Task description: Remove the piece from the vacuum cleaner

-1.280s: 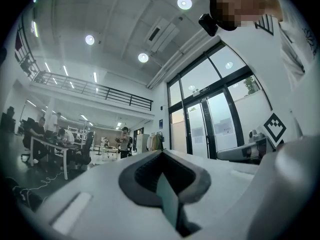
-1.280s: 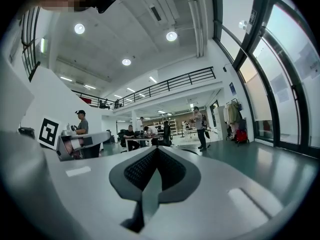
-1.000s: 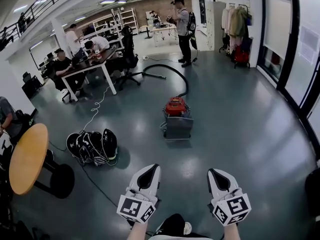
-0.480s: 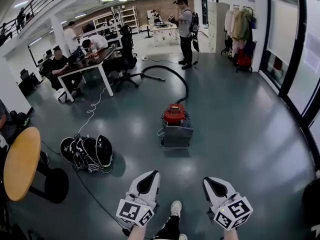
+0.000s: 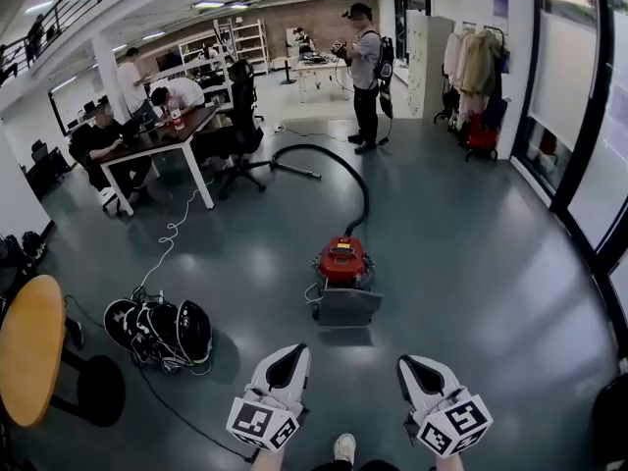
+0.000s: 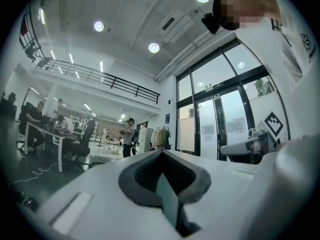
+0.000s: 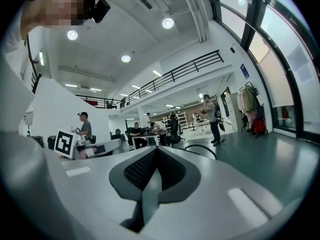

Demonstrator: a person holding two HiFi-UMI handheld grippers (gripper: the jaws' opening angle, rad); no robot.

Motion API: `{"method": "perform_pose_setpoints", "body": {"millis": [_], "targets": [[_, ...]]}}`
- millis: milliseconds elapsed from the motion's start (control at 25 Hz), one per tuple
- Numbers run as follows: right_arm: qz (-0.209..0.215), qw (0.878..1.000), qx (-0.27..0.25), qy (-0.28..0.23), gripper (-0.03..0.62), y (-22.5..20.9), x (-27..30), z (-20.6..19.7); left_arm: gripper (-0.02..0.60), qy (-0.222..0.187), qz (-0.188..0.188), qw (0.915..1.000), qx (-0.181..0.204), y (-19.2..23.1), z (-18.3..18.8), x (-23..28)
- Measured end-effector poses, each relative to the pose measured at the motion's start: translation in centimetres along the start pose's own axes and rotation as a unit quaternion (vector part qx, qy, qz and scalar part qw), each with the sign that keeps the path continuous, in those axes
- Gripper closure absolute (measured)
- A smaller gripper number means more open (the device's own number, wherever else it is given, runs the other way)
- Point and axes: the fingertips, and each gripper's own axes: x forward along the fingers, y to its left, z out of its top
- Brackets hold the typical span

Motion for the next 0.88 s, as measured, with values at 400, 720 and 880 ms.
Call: {"method": "perform_pose_setpoints", "body": {"millis": [400, 720, 880], "targets": [[-0.012, 0.999, -0.015, 0.038, 0.566, -5.8, 9.1, -1.1, 0.577, 0.028, -0.009, 0.9995, -0.012, 5.3, -3.2, 8.0], [-0.01, 0.998, -0.02, 0.057, 0.566, -14.9, 18.6, -0.3, 0.577, 0.022, 0.004, 0.9997, -0.01, 10.7, -4.6, 18.7], [-0.008, 0.998, -0.024, 0.063, 0.566, -19.4, 23.1, 0.5, 0.577, 0.018, 0.002, 0.9998, 0.0, 12.9, -5.0, 24.2]]}}
